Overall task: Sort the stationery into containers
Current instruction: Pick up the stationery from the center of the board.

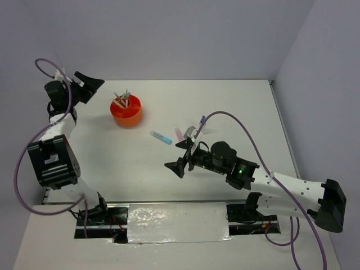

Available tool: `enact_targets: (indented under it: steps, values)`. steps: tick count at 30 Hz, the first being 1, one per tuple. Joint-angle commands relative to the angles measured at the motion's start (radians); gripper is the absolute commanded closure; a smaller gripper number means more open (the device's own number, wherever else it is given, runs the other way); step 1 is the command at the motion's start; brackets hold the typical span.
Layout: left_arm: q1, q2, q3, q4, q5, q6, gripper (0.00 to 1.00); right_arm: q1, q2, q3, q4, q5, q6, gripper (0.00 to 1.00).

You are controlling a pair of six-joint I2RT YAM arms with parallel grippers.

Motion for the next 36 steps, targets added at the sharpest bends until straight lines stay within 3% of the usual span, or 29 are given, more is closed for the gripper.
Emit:
enact_targets:
  steps: [1,7,11,15,19,22,26,29,36]
  values:
    - [0.014,-0.186,0.079,-0.174,-0.091,0.107,0.01,-0.002,0.005,0.044,0.000,0.076,0.039,0.00]
    - [-0.003,-0.398,0.227,-0.659,-0.347,0.255,0.01,-0.025,0.051,0.083,-0.044,0.192,0.121,0.00]
    - [-0.003,-0.557,0.232,-0.808,-0.518,0.298,0.01,-0.085,0.080,0.124,-0.116,0.237,0.232,0.00]
    - [-0.013,-0.735,0.146,-0.846,-0.533,0.356,0.01,-0.137,0.125,0.191,-0.201,0.207,0.270,0.00]
    - [-0.111,-0.953,-0.029,-0.797,-0.454,0.408,0.01,-0.149,0.194,0.247,-0.262,0.150,0.185,0.00]
    - [-0.139,-1.041,-0.112,-0.835,-0.489,0.442,0.01,-0.181,0.315,0.320,-0.308,0.029,0.097,0.02]
    - [-0.176,-1.131,-0.265,-0.829,-0.547,0.460,0.01,-0.209,0.473,0.429,-0.366,-0.021,0.025,0.07]
    - [-0.179,-1.184,-0.400,-0.810,-0.506,0.477,0.01,-0.235,0.619,0.533,-0.418,-0.037,-0.013,0.22]
    - [-0.332,-1.211,-0.385,-0.861,-0.562,0.505,0.01,-0.270,0.882,0.730,-0.518,-0.057,-0.162,0.29]
